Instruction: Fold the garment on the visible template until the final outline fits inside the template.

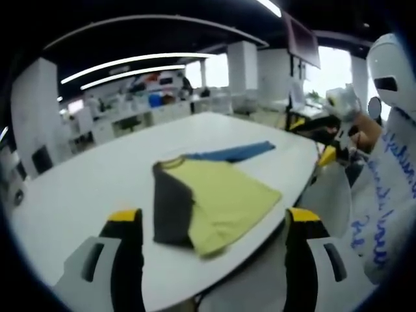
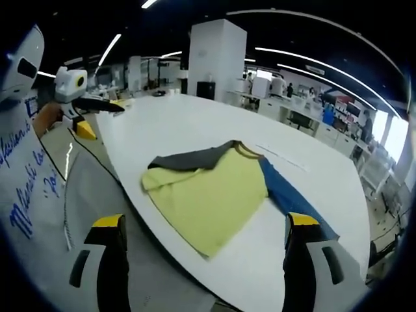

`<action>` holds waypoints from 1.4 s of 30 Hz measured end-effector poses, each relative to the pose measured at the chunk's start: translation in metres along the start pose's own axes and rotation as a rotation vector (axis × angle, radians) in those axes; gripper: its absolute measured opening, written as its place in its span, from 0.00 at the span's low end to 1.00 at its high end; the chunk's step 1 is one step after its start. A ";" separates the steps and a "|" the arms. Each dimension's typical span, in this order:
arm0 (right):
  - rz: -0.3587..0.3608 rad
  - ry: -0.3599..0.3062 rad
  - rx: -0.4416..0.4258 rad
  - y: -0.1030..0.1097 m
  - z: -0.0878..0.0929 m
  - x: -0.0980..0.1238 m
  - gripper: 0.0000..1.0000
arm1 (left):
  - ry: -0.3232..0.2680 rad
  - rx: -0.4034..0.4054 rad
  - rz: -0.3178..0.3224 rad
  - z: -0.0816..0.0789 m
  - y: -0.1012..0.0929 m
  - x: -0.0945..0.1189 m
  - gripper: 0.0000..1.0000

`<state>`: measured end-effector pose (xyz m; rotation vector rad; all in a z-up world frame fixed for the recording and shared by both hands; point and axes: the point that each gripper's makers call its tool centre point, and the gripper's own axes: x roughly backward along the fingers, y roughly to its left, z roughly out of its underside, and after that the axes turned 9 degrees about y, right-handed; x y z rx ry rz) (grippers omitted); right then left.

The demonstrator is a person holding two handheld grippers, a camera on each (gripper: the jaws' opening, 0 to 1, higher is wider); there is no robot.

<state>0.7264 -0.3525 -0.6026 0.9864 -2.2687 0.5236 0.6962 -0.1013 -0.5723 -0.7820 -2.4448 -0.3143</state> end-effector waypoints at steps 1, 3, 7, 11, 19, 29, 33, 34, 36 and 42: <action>-0.001 -0.001 0.000 0.000 0.000 0.000 1.00 | 0.001 0.002 0.000 0.001 0.001 0.000 0.86; -0.004 -0.003 -0.003 0.001 -0.001 -0.001 1.00 | 0.004 0.010 -0.001 0.004 0.003 -0.002 0.86; -0.002 -0.001 -0.009 -0.001 0.001 -0.002 1.00 | 0.027 0.023 -0.015 0.012 0.010 -0.005 0.85; -0.002 -0.001 -0.013 -0.001 0.002 -0.002 1.00 | 0.049 0.035 -0.018 0.020 0.013 -0.009 0.84; -0.001 0.005 -0.024 -0.002 0.005 -0.002 1.00 | 0.065 0.059 -0.007 0.029 0.018 -0.013 0.82; 0.001 0.004 -0.032 -0.003 0.006 -0.003 1.00 | 0.080 0.071 0.009 0.040 0.032 -0.019 0.75; 0.003 0.004 -0.033 -0.003 0.007 -0.003 1.00 | 0.088 0.093 0.011 0.047 0.039 -0.021 0.65; 0.003 0.005 -0.035 -0.003 0.007 -0.002 1.00 | 0.092 0.099 0.010 0.049 0.041 -0.022 0.65; 0.005 0.005 -0.036 -0.004 0.007 -0.002 1.00 | 0.085 0.101 0.009 0.051 0.042 -0.023 0.65; 0.003 0.007 -0.032 -0.003 0.007 -0.003 1.00 | 0.089 0.121 0.023 0.059 0.047 -0.033 0.54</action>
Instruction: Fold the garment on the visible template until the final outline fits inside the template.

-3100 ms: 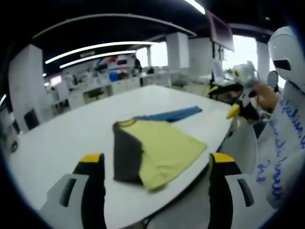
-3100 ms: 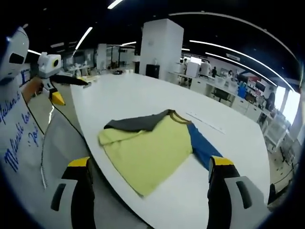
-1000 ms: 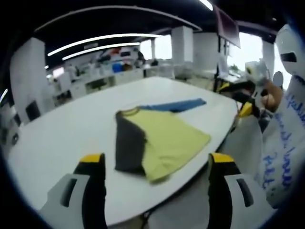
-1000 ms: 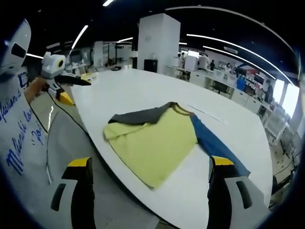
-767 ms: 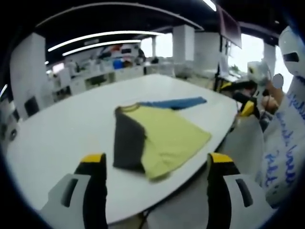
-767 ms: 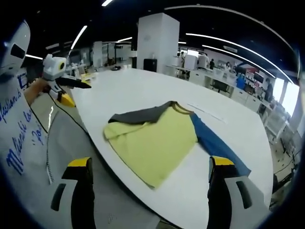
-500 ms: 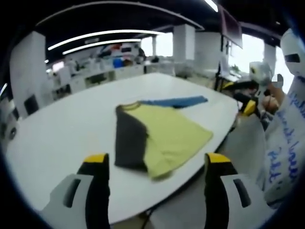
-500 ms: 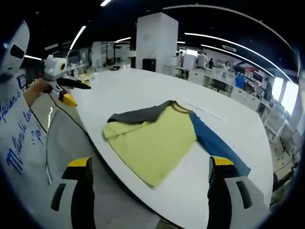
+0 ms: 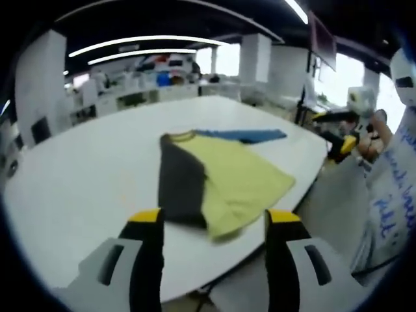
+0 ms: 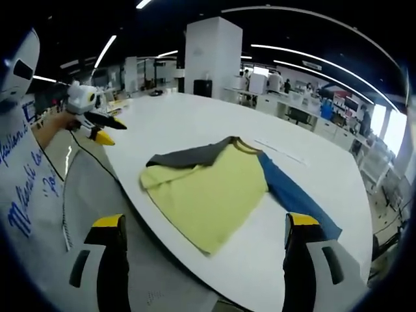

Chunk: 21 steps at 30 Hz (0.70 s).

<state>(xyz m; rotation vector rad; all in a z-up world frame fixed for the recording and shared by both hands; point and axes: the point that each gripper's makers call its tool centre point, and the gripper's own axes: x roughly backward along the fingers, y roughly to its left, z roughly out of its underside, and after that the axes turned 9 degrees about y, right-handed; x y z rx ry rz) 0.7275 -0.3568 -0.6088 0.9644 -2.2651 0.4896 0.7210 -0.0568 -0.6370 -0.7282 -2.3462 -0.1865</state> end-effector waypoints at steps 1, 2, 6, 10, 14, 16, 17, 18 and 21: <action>0.000 0.000 0.000 0.000 0.000 0.000 1.00 | 0.002 0.001 0.001 0.001 0.002 -0.003 0.51; 0.000 0.000 0.000 0.000 0.000 0.000 1.00 | 0.000 0.009 0.006 0.002 0.003 -0.005 0.49; 0.003 0.000 -0.001 -0.001 -0.001 0.001 1.00 | -0.012 0.056 0.023 0.005 0.010 -0.015 0.45; 0.006 0.005 -0.004 -0.002 0.000 0.001 1.00 | -0.005 0.075 0.025 0.010 0.014 -0.026 0.43; 0.006 0.004 -0.006 -0.001 0.001 0.001 1.00 | 0.036 0.037 -0.073 0.019 0.031 -0.038 0.41; 0.007 0.002 -0.008 -0.002 0.001 0.001 1.00 | 0.067 0.042 -0.057 0.027 0.030 -0.048 0.42; 0.007 0.001 -0.008 -0.001 0.001 0.001 1.00 | 0.078 0.055 -0.039 0.030 0.028 -0.051 0.43; 0.007 0.001 -0.009 -0.001 0.001 0.001 1.00 | 0.071 0.063 -0.035 0.029 0.028 -0.054 0.43; 0.011 0.003 -0.014 -0.002 0.003 0.002 1.00 | 0.076 0.072 -0.024 0.031 0.026 -0.062 0.39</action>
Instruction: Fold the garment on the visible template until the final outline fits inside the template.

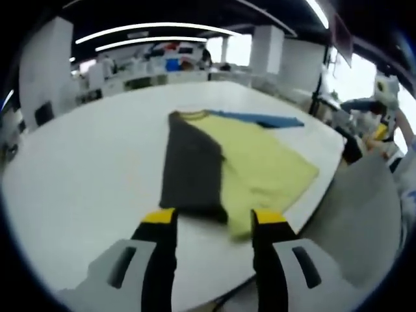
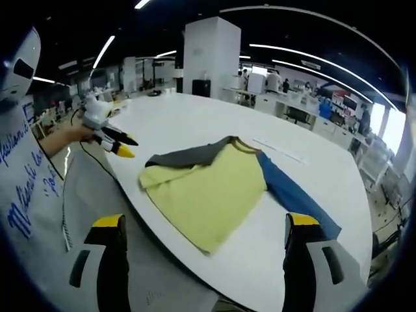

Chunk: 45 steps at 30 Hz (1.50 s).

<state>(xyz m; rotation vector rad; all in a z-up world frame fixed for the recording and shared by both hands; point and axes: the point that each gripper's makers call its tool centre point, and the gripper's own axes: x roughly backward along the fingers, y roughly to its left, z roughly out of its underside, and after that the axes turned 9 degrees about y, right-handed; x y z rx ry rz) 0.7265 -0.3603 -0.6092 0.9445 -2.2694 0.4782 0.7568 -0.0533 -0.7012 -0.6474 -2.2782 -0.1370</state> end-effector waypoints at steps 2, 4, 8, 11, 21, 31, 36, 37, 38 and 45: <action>0.002 0.001 -0.003 0.000 0.001 0.000 1.00 | 0.004 0.023 0.030 0.001 -0.004 -0.004 0.39; 0.002 0.001 -0.006 0.000 0.002 0.001 1.00 | 0.006 0.035 0.035 0.001 -0.003 -0.008 0.37; 0.005 0.000 -0.010 0.000 0.003 0.001 1.00 | 0.023 0.082 0.063 0.004 -0.004 -0.018 0.24; 0.007 0.003 -0.011 -0.001 0.004 0.001 1.00 | 0.028 0.114 0.061 0.007 0.002 -0.024 0.17; 0.017 0.014 -0.023 -0.003 0.009 0.002 1.00 | 0.097 0.177 0.087 0.025 0.000 -0.044 0.14; 0.013 0.020 -0.027 -0.002 0.011 0.001 1.00 | 0.102 0.211 0.076 0.026 0.009 -0.046 0.07; 0.013 0.018 -0.027 -0.002 0.010 0.001 1.00 | 0.107 0.211 0.071 0.025 0.011 -0.047 0.00; 0.014 0.019 -0.028 -0.003 0.010 0.001 1.00 | 0.107 0.209 0.068 0.024 0.012 -0.047 0.00; 0.015 0.019 -0.028 -0.003 0.010 0.001 1.00 | 0.108 0.208 0.066 0.024 0.012 -0.047 0.00; 0.017 0.019 -0.030 -0.003 0.011 0.002 1.00 | 0.102 0.189 0.030 0.018 0.023 -0.041 0.00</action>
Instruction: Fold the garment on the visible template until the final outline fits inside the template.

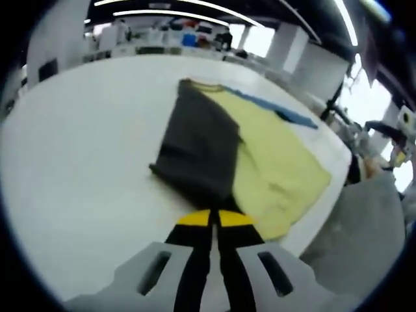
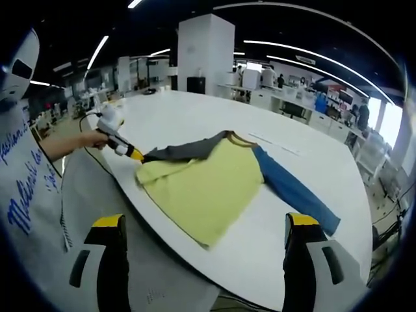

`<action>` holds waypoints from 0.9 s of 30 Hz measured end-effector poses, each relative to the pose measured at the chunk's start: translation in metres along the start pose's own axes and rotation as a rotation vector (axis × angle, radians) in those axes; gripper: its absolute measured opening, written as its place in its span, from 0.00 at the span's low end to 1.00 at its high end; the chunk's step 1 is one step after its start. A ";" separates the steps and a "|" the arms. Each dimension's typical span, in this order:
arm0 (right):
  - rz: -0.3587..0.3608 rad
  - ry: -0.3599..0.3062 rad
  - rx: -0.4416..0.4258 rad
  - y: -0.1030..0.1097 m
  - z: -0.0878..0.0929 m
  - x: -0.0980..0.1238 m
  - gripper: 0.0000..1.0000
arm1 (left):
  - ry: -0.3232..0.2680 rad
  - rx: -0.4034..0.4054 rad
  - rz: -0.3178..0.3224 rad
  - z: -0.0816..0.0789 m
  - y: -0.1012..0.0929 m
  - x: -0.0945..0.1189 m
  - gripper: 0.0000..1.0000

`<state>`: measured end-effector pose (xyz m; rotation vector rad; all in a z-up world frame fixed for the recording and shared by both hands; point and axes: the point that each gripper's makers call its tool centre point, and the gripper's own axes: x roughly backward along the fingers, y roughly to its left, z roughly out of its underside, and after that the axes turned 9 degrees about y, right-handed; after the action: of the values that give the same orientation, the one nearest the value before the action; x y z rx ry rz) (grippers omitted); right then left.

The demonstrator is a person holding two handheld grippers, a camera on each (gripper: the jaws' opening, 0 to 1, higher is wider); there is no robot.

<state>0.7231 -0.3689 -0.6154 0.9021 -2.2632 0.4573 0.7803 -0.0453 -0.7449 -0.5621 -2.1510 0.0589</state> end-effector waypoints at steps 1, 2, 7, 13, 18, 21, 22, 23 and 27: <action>0.000 0.000 0.000 0.000 0.000 0.000 1.00 | -0.002 -0.001 -0.004 -0.001 0.002 0.001 0.00; 0.000 -0.002 0.001 0.000 0.000 0.000 1.00 | -0.007 -0.004 -0.013 -0.004 0.004 0.004 0.00; -0.002 -0.004 0.006 0.001 -0.002 0.001 1.00 | -0.026 -0.031 -0.055 -0.019 0.018 0.016 0.00; -0.001 -0.012 0.008 0.001 -0.003 0.002 1.00 | -0.033 -0.068 -0.101 -0.036 0.035 0.029 0.00; 0.003 -0.013 0.010 0.001 -0.003 0.003 1.00 | -0.022 -0.111 -0.155 -0.047 0.054 0.038 0.00; 0.005 -0.016 0.008 0.002 -0.003 0.005 1.00 | -0.026 -0.128 -0.176 -0.056 0.065 0.046 0.00; 0.006 -0.017 0.008 0.002 -0.003 0.005 1.00 | -0.027 -0.134 -0.186 -0.058 0.068 0.049 0.00; 0.006 -0.018 0.007 0.002 -0.003 0.005 1.00 | -0.028 -0.148 -0.203 -0.063 0.074 0.053 0.00; 0.004 -0.016 0.006 0.004 -0.002 0.005 1.00 | -0.018 -0.197 -0.255 -0.075 0.087 0.068 0.00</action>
<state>0.7184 -0.3676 -0.6110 0.9070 -2.2796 0.4612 0.8366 0.0486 -0.6696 -0.3951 -2.2436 -0.2920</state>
